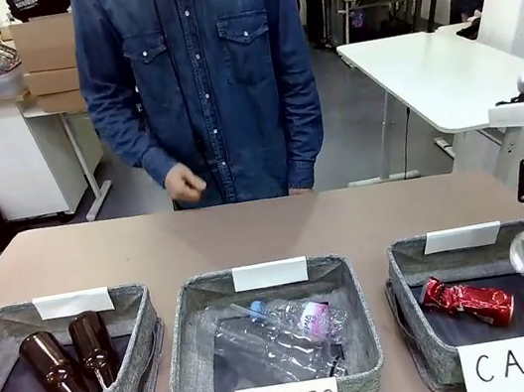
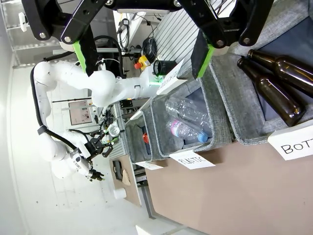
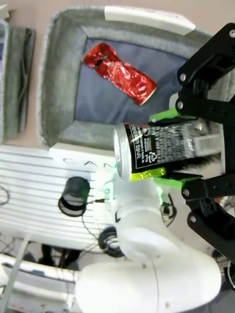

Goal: Sort the can waste into the basket.
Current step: Pick up the can waste from the table and place it in the right Fabric basket.

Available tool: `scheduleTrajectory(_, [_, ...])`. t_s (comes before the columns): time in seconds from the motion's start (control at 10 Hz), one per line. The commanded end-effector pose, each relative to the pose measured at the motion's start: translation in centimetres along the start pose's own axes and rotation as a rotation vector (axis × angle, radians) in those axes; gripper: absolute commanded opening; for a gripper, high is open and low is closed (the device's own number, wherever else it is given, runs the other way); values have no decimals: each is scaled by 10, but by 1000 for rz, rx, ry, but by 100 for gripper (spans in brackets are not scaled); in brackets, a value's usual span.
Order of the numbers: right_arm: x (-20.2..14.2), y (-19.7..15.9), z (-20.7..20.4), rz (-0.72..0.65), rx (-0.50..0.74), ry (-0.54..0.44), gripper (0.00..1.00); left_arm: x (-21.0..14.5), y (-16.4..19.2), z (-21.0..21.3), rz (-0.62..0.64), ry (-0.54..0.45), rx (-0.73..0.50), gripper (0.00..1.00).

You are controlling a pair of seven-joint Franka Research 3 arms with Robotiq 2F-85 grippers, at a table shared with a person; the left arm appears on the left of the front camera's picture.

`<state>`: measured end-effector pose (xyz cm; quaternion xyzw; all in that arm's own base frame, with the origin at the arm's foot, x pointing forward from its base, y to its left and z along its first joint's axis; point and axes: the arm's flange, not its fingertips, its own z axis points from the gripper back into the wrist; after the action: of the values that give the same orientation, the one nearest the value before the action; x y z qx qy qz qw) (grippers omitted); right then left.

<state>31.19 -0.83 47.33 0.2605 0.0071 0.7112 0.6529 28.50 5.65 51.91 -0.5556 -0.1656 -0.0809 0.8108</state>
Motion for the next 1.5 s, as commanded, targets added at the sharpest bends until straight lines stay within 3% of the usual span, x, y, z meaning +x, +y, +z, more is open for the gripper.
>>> scheduleTrajectory(0.0, [1, -4, -4, -2, -15, -19, 100, 1, -3, -2, -2, -8, -16, 100])
scheduleTrajectory(0.6, [-3, -12, 6, -27, -3, -72, 100, 1, -3, -2, -2, -8, -16, 100])
scheduleTrajectory(0.7, [0, -16, 15, -123, -2, -246, 100, 1, -3, -2, -2, -8, -16, 100])
scheduleTrajectory(0.8, [3, -25, 37, -420, 41, -700, 100, 1, -3, -2, -2, -8, -16, 100])
scheduleTrajectory(0.9, [6, -33, 61, -683, 194, -1205, 100, 1, -3, -2, -2, -8, -16, 100])
scheduleTrajectory(1.0, [1, -37, 72, -804, 303, -1360, 100, 1, -3, -2, -2, -8, -16, 100])
scheduleTrajectory(1.1, [-4, -42, 79, -940, 390, -1440, 100, 1, -3, -2, -2, -8, -16, 100])
scheduleTrajectory(1.4, [-6, -50, 82, -1086, 521, -1494, 100, 1, -3, -2, -2, -8, -16, 100])
